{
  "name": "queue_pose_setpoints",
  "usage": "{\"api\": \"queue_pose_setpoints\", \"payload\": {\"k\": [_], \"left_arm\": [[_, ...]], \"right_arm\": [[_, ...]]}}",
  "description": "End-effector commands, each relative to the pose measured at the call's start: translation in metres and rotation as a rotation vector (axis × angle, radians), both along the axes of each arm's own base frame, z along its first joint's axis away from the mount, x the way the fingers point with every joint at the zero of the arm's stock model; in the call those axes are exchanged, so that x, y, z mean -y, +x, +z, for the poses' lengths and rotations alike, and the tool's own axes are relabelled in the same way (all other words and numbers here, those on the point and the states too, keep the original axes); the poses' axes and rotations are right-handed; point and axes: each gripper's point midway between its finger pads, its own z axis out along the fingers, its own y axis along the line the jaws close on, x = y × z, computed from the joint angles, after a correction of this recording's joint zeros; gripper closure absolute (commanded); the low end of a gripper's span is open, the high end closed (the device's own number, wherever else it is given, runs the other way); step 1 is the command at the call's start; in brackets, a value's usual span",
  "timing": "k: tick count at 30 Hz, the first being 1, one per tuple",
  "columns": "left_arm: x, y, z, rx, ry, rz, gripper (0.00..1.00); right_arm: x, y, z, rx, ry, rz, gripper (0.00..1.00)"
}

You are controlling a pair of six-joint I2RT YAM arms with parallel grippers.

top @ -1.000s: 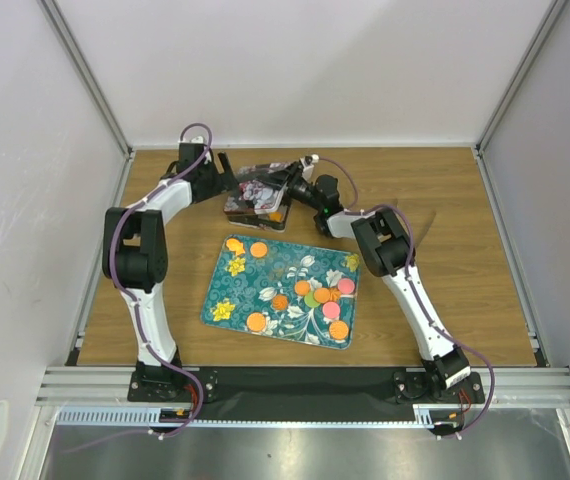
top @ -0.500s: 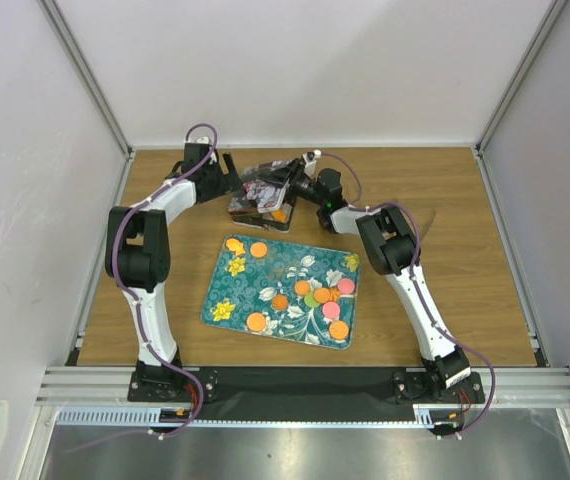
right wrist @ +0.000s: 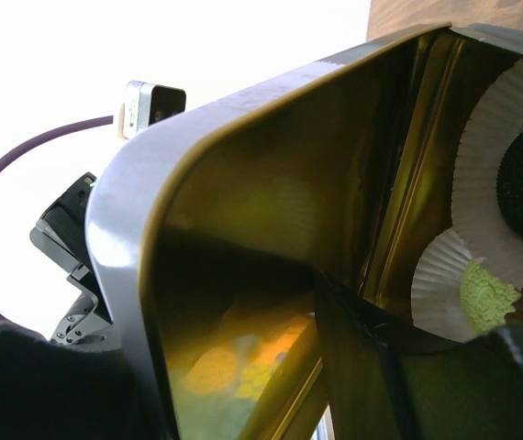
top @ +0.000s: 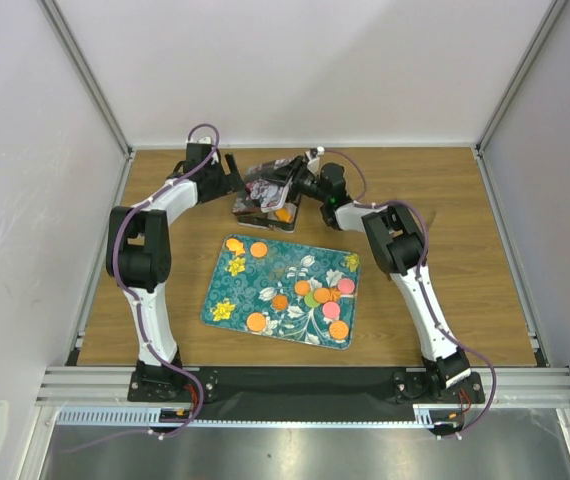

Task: Pack the cookies

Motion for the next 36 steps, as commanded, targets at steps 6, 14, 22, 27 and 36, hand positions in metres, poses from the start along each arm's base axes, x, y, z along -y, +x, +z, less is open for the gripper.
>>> {"api": "queue_pose_setpoints", "payload": {"k": [6,14,22,27,36], "left_arm": [[0.012,0.005,0.005,0.017,0.014,-0.042,0.05],[0.019,0.004,0.002,0.014,0.011,-0.056,0.05],[0.028,0.003,0.001,0.014,0.005,-0.073,0.05],[0.032,0.003,0.001,0.015,0.003,-0.077,0.05],[0.042,0.003,0.0,0.014,0.006,-0.091,0.05]], "right_arm": [[0.022,-0.004,0.051,0.107,-0.007,-0.015,0.49],[0.033,-0.005,0.041,0.073,-0.089,-0.031,0.38],[0.047,-0.009,0.04,0.062,-0.125,-0.046,0.37],[0.061,-0.011,0.027,0.035,-0.195,-0.06,0.36],[0.09,-0.015,0.021,0.009,-0.207,-0.089,0.35]]}}
